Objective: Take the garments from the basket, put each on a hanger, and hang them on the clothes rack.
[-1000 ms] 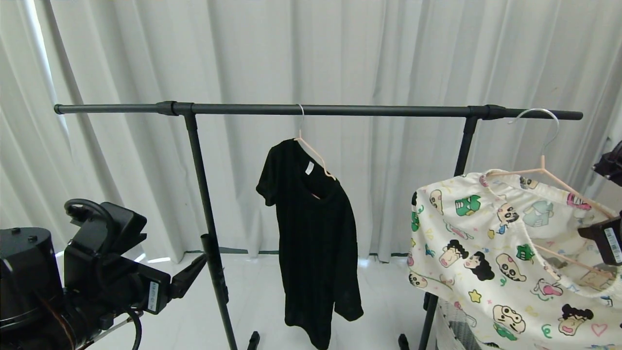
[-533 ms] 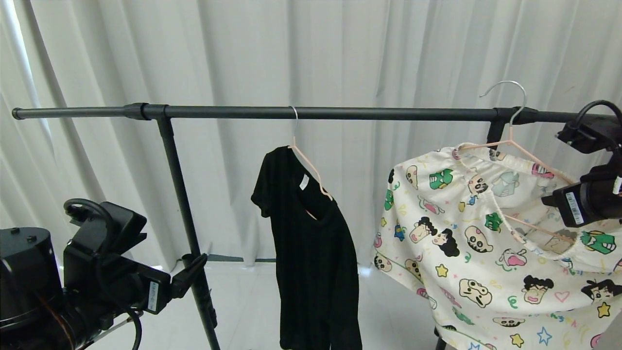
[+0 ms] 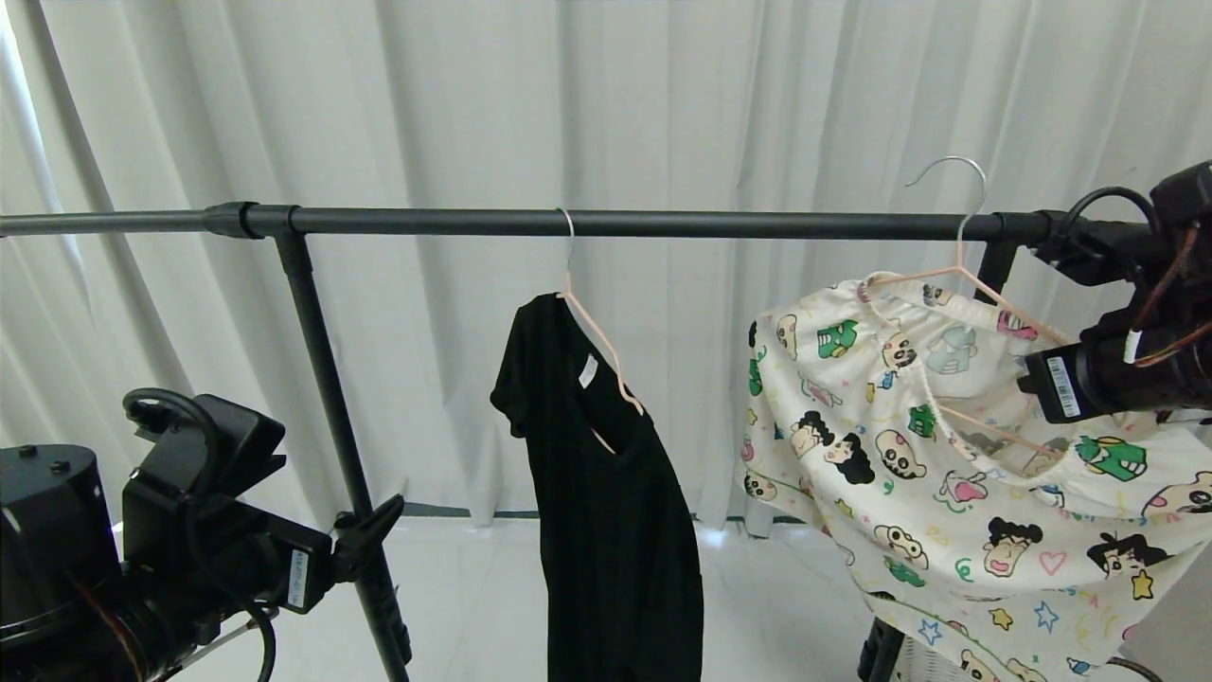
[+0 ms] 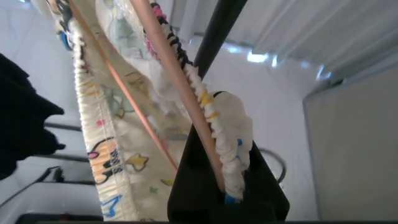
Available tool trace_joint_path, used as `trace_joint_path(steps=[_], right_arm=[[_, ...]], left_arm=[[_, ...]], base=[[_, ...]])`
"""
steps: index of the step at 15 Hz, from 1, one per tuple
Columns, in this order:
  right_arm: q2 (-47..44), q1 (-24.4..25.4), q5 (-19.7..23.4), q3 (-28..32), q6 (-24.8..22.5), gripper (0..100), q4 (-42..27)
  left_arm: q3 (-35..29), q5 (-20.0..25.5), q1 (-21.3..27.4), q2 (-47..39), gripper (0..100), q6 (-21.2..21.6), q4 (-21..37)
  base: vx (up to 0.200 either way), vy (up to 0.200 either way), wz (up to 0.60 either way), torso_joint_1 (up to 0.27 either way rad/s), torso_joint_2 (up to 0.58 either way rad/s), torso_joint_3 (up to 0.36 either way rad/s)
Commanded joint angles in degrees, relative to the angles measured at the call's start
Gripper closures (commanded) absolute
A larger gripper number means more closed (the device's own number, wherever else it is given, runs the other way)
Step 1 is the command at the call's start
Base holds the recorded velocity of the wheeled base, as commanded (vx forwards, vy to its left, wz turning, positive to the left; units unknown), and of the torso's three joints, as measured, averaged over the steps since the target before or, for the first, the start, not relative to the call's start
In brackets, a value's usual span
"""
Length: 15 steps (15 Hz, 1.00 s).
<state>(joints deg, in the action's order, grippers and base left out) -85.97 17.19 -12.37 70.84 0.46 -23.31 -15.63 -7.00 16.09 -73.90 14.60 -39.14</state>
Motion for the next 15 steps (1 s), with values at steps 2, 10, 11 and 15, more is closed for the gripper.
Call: trace_joint_path(steps=[2,10,11,15], right_arm=[[-4.65,2.24,-2.66,5.01,1.73,100,-2.36],[-10.45,3.64,-6.00,8.53,2.17,100,-5.96],[-10.62,3.91,-6.00,8.53,2.17,100,-5.96],[-10.80,4.78,-6.00,8.97,2.17,100,-5.96]], left_arm=[[-0.02,-0.03,-0.01,-0.02,0,-0.01,-0.06],[-0.02,-0.03,0.08,-0.02,0,0.07,-0.06],[-0.02,-0.03,0.08,-0.02,0,-0.01,-0.06],[0.07,-0.03,-0.01,-0.02,0,-0.01,-0.06]], base=[[0.000,0.000,0.00,0.000,0.00,0.000],[0.000,0.000,0.00,0.000,0.00,0.000],[0.000,0.000,0.00,0.000,0.00,0.000],[0.000,0.000,0.00,0.000,0.00,0.000]])
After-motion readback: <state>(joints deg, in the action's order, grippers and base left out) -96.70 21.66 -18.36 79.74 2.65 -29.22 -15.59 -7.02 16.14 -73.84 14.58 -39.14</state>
